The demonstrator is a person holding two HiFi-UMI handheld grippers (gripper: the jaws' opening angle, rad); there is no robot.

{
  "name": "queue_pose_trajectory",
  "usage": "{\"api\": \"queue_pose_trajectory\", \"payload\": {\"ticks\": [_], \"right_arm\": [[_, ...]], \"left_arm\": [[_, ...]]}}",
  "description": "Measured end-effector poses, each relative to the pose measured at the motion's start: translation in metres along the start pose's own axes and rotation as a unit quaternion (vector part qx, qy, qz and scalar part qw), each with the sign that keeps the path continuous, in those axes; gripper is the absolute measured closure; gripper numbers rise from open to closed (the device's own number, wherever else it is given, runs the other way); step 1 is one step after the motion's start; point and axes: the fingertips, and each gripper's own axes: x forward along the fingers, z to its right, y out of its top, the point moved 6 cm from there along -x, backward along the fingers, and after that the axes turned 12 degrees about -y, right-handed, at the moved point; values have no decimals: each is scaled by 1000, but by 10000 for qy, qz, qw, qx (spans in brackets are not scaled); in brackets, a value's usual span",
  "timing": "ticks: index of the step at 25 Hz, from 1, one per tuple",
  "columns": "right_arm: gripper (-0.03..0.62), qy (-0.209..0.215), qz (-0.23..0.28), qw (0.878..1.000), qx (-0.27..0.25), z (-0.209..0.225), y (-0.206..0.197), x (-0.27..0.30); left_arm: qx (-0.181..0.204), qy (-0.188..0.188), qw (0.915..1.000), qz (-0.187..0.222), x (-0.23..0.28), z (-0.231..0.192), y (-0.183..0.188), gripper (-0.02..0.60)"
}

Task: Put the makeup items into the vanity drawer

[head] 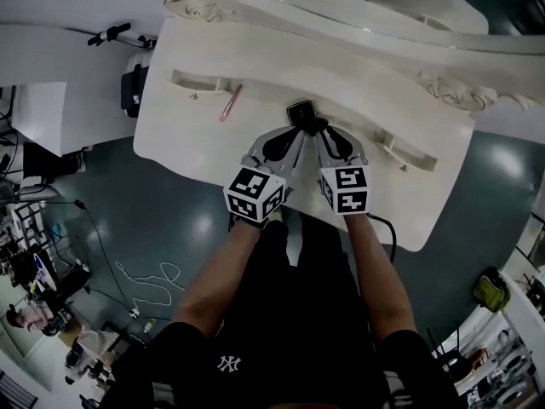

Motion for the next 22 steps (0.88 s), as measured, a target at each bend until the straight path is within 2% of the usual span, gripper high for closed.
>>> {"api": "queue_pose_trajectory", "payload": {"ticks": [9,13,14,22], "right_arm": [[485,31,-337,9980,529,-1,-10,18],[537,5,-477,9974,531,-2,-13,22],[569,-5,-481,9975,522,-2,-13,22],[571,-67,-398,9977,548,1,-10,10]], "left_arm": [[-70,49,9999,-83,1,-4,-8,581],[-64,32,9999,-88,2,-3,-9,581],[-68,29,9999,-89,2,-2,-9,581],[-43,-29,10000,-53,1,3,-7,581]]}}
